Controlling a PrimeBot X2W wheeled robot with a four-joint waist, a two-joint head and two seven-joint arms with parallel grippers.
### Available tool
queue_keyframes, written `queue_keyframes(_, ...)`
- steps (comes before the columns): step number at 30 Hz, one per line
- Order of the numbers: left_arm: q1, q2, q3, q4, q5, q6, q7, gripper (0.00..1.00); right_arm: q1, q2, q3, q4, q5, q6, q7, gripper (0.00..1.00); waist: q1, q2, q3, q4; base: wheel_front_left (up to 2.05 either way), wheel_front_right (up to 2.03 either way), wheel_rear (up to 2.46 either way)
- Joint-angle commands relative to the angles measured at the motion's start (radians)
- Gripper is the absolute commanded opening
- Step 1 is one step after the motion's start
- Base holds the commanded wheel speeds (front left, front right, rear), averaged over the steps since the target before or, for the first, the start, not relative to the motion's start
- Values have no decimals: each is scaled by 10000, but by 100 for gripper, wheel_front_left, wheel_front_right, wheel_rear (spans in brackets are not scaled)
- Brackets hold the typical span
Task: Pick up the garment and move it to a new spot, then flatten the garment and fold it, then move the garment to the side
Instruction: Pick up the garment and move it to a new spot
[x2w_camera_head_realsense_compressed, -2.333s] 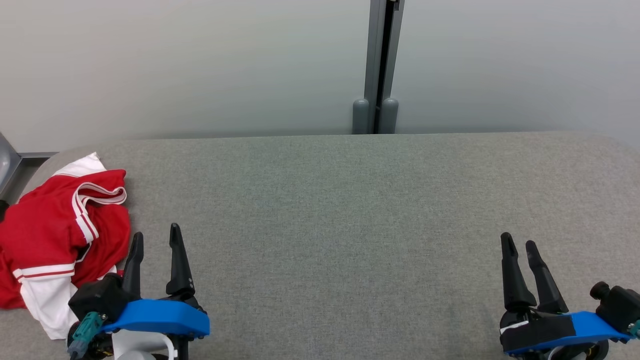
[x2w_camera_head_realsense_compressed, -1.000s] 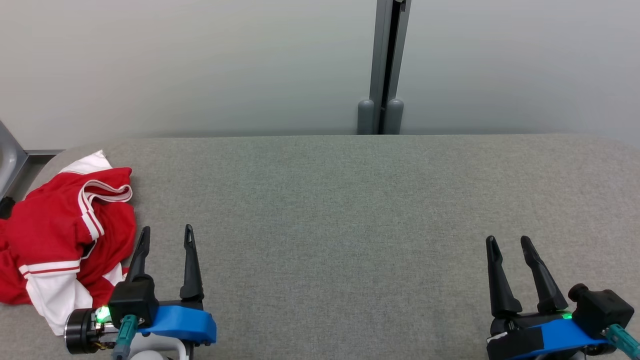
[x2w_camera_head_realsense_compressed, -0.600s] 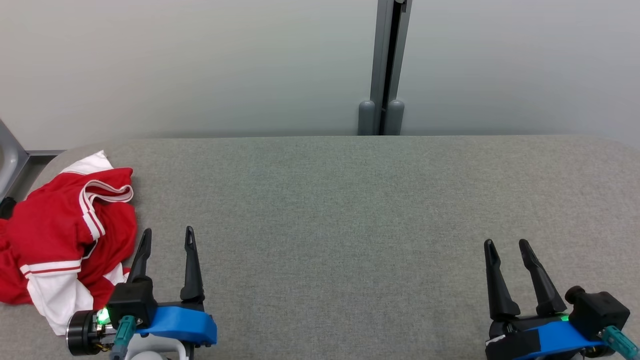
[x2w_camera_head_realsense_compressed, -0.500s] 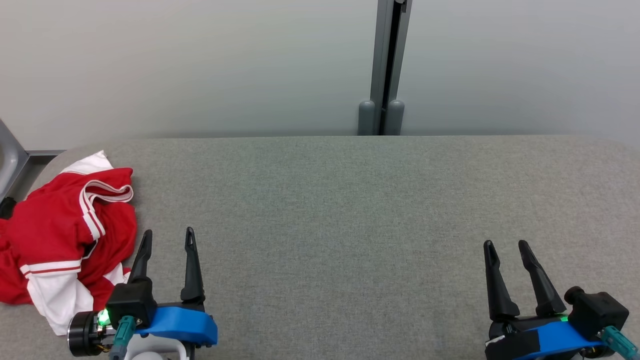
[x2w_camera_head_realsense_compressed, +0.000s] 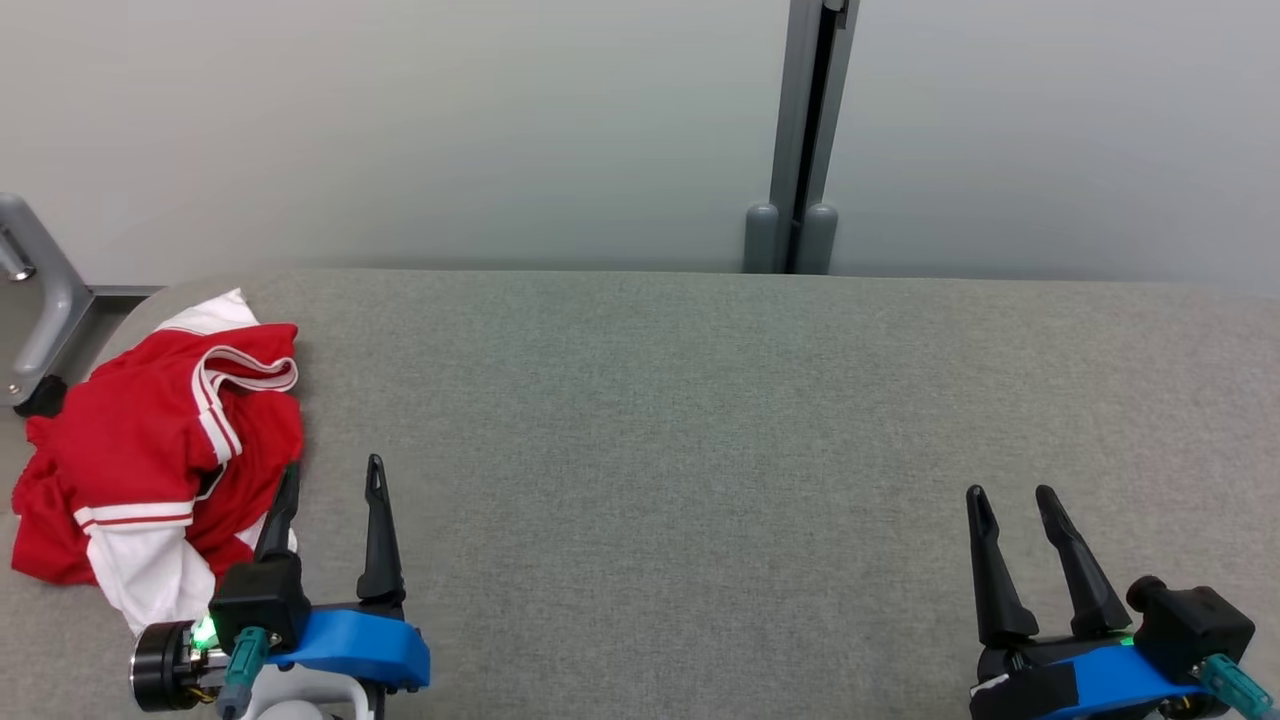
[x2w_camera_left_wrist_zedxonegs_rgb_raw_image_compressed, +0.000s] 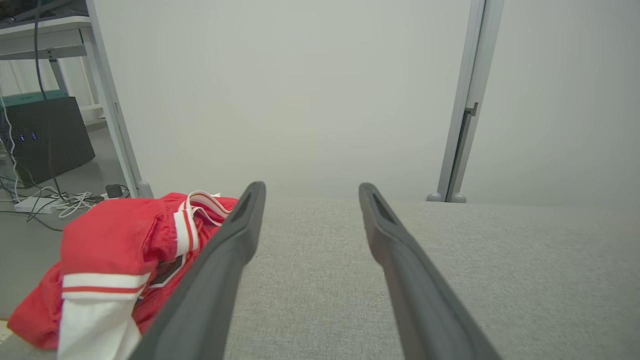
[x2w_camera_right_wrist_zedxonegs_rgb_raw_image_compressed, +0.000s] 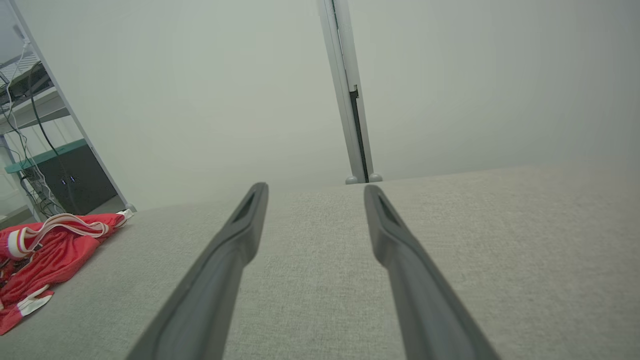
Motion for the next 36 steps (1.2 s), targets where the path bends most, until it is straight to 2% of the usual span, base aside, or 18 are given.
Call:
queue_keyframes(1, -114, 50, 13, 19, -30, 57, -15, 100, 117, -62, 4, 15, -36, 26, -28, 100, 0, 0, 31, 92, 0, 0, 0)
queue_keyframes(9, -201, 204, 45, 11, -38, 170, -6, 100, 141, -62, 47, 33, -94, 26, -17, 100, 0, 0, 118, 904, 0, 0, 0)
queue_keyframes(26, -358, 418, 94, -139, -195, 350, 4, 100, -66, -61, 10, 90, -212, 26, -19, 100, 0, 0, 543, 3350, 0, 0, 0)
queue_keyframes(31, -280, 478, 146, -164, -252, 404, -7, 100, -127, -62, 83, 133, -160, 26, -19, 100, 0, 0, 620, 3825, 0, 0, 0)
queue_keyframes(36, -278, 533, 231, -181, -339, 448, -19, 100, -204, -62, 161, 170, -173, 26, -19, 100, 0, 0, 675, 3987, 0, 0, 0)
